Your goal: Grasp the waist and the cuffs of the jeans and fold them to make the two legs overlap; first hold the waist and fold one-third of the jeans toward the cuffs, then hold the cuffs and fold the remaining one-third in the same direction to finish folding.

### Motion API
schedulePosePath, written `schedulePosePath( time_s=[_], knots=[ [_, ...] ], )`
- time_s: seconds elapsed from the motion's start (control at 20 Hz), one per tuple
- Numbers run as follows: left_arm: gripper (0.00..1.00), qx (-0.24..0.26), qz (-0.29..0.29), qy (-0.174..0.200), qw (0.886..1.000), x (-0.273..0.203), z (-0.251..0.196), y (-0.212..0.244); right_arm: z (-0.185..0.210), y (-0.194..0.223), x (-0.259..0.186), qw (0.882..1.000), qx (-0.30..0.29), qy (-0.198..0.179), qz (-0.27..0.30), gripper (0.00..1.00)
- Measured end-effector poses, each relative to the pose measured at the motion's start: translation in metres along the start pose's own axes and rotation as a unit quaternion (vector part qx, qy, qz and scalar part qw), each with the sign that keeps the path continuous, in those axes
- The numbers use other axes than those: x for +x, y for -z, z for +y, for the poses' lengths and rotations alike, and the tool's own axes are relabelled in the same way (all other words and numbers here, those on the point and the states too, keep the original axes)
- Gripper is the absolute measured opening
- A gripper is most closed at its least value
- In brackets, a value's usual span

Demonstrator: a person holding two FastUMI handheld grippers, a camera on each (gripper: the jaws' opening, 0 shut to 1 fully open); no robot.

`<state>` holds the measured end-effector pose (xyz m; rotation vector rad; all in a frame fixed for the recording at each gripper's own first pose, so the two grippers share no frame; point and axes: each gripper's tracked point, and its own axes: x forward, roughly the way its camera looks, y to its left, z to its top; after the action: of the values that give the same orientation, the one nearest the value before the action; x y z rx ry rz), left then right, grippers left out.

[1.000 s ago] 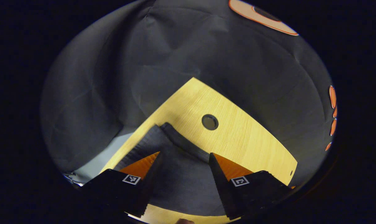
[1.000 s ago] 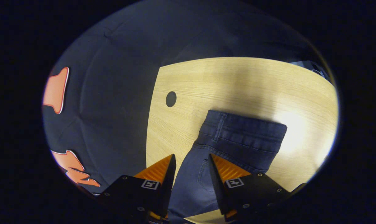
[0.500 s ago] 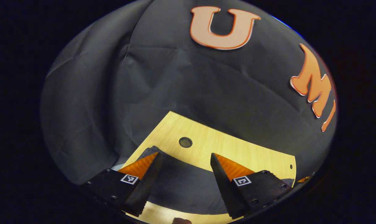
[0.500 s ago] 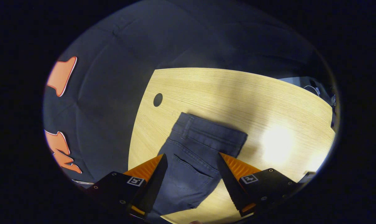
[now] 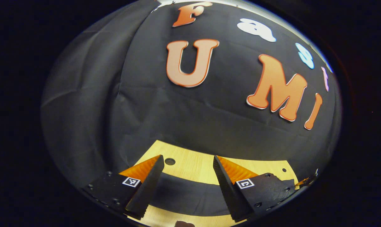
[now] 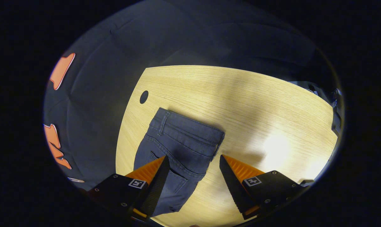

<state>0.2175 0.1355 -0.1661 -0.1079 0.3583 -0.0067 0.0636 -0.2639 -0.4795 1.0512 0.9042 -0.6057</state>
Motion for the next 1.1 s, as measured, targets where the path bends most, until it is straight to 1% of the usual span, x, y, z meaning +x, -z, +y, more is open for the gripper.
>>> schedulePosePath(
  time_s=[0.1,0.2,0.25,0.35,0.55,0.6,0.65,0.7,0.75,0.8,0.85,0.9,0.95,1.05,1.1],
  knots=[
    [0.94,0.025,-0.040,0.008,0.999,-0.025,-0.021,-0.017,-0.001,-0.004,0.004,1.000,-0.008,0.001,-0.012,0.96],
    [0.94,0.041,-0.069,0.002,0.997,-0.044,-0.039,-0.030,-0.009,-0.004,0.010,0.999,-0.024,0.016,-0.019,0.96],
    [0.93,0.033,-0.071,0.006,0.997,-0.052,-0.052,-0.033,-0.011,-0.004,0.013,0.999,-0.031,0.018,-0.023,0.97],
    [0.94,0.018,-0.085,0.027,0.996,-0.071,-0.083,-0.039,-0.009,-0.007,0.016,0.998,-0.042,0.016,-0.035,0.96],
    [0.93,0.027,-0.105,0.041,0.993,-0.094,-0.119,-0.048,-0.004,-0.015,0.023,0.997,-0.054,0.004,-0.056,0.96],
    [0.93,0.029,-0.107,0.045,0.993,-0.097,-0.127,-0.047,-0.006,-0.016,0.023,0.997,-0.055,0.007,-0.060,0.92],
    [0.94,0.029,-0.108,0.048,0.993,-0.101,-0.134,-0.046,-0.008,-0.017,0.028,0.996,-0.060,0.009,-0.064,0.89],
    [0.93,0.028,-0.106,0.051,0.993,-0.104,-0.141,-0.043,-0.008,-0.017,0.031,0.995,-0.068,0.007,-0.070,0.72],
    [0.93,0.026,-0.102,0.053,0.993,-0.105,-0.145,-0.039,-0.007,-0.016,0.032,0.993,-0.086,0.003,-0.075,0.75],
    [0.94,0.025,-0.093,0.054,0.994,-0.106,-0.149,-0.030,-0.007,-0.017,0.034,0.991,-0.104,0.000,-0.079,0.64],
    [0.94,0.022,-0.082,0.055,0.995,-0.107,-0.152,-0.022,-0.005,-0.016,0.034,0.991,-0.112,0.000,-0.079,0.58],
    [0.94,0.020,-0.070,0.059,0.996,-0.105,-0.157,-0.014,-0.003,-0.016,0.035,0.991,-0.111,-0.001,-0.079,0.42],
    [0.94,0.019,-0.061,0.063,0.996,-0.106,-0.162,-0.007,-0.002,-0.016,0.035,0.992,-0.101,0.001,-0.076,0.37],
    [0.94,0.026,-0.048,0.069,0.996,-0.106,-0.169,0.002,0.000,-0.016,0.033,0.994,-0.084,-0.001,-0.068,0.24],
    [0.93,0.031,-0.044,0.071,0.996,-0.106,-0.170,0.005,-0.001,-0.014,0.035,0.995,-0.086,0.001,-0.058,0.20]
  ],
)
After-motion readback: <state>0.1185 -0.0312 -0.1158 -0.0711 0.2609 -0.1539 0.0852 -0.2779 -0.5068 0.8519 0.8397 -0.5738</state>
